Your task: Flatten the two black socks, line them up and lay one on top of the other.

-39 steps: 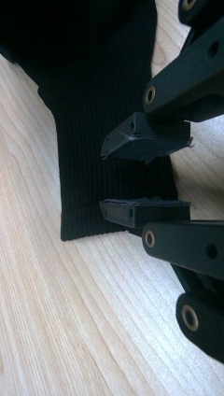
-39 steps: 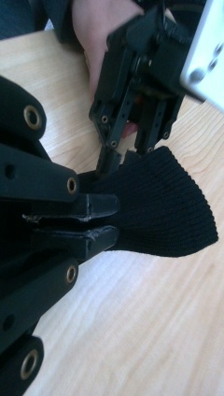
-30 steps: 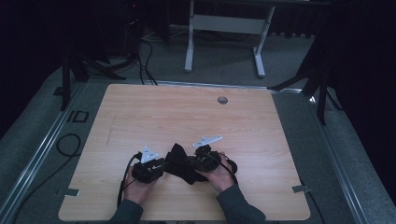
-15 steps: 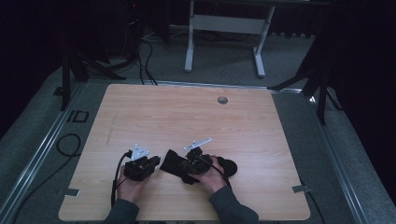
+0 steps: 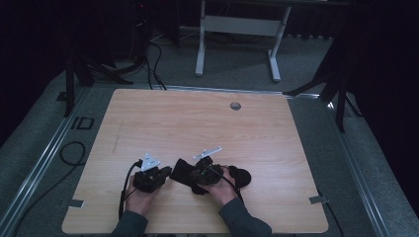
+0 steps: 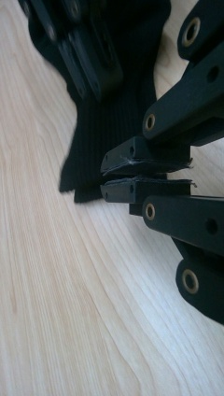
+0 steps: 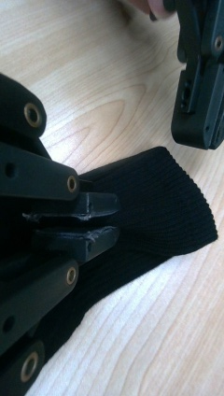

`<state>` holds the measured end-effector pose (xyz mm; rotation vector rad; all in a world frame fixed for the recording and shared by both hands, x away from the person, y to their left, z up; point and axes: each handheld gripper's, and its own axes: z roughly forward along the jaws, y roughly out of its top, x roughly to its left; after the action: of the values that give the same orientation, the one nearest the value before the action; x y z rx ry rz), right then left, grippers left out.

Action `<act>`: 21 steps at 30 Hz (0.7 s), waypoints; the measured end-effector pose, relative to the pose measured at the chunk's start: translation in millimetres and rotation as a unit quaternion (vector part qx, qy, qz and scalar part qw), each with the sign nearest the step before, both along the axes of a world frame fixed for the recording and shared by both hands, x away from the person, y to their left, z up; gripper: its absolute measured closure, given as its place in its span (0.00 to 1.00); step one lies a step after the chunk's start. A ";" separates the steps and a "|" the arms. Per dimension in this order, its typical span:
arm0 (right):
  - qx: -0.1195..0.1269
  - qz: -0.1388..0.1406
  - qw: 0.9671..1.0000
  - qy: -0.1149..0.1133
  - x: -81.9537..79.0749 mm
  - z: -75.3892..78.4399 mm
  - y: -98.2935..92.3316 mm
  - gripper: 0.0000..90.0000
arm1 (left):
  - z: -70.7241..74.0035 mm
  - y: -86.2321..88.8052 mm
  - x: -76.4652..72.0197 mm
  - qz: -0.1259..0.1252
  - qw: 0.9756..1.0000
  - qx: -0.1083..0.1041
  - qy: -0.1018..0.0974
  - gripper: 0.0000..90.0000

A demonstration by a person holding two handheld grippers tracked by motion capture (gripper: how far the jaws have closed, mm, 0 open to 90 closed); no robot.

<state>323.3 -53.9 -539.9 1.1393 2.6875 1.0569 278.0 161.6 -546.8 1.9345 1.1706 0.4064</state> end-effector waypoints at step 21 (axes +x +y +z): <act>0.000 0.005 1.000 0.006 -2.2 -2.5 3.2 0.83 | -13.4 -26.3 5.4 -0.036 0.997 0.066 -0.012 0.96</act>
<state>321.1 -50.6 -542.4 1.1378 2.7051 1.0555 283.4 135.3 -560.2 2.0743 1.0784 0.4777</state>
